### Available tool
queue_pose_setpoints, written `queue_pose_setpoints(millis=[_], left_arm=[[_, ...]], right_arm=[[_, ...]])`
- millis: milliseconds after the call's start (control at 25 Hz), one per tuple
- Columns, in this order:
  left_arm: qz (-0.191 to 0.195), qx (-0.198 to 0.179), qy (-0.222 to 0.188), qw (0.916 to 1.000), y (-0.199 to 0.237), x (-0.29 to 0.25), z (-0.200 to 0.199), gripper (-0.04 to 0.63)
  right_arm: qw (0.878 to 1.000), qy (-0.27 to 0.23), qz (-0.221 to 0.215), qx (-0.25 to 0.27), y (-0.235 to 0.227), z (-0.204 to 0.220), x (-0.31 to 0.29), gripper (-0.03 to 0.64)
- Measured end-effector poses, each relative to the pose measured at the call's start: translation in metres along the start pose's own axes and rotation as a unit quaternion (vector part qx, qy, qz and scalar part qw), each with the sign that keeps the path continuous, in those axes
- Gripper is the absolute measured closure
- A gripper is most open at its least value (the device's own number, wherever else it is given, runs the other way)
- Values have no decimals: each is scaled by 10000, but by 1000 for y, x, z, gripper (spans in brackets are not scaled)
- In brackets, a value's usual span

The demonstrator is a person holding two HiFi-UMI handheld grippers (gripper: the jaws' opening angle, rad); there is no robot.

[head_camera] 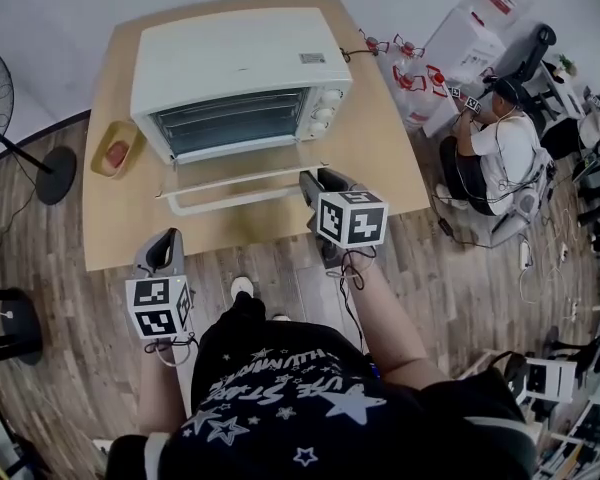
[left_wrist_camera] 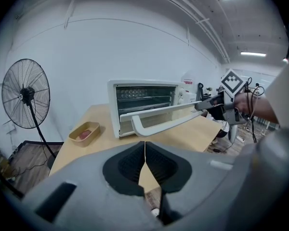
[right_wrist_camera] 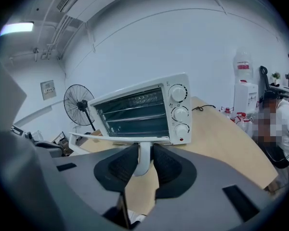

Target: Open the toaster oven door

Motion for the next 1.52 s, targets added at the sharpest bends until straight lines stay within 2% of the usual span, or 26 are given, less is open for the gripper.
queue_pose_setpoints(millis=[280, 480, 920, 1520], left_arm=[[-17, -64, 68, 10000, -12, 13, 11, 574], [32, -38, 173, 9998, -16, 18, 23, 574], [155, -63, 320, 9993, -31, 22, 37, 574], [175, -80, 549, 9983, -36, 25, 55, 574]], right_arm=[[9983, 123, 327, 465, -1, 22, 9, 517], [9977, 223, 525, 365, -1, 47, 14, 526], [9967, 421, 636, 280, -5, 79, 21, 532], [9941, 895, 590, 167, -12, 128, 25, 549]])
Point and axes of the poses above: the fingertips, and each gripper's own axes: x backward along the fingers, y to its left, z out of its underside, the point moved 1 cm from there along x, backward along the fingers, and after that the axes turned 9 degrees about -y, right-handed, at the moved point
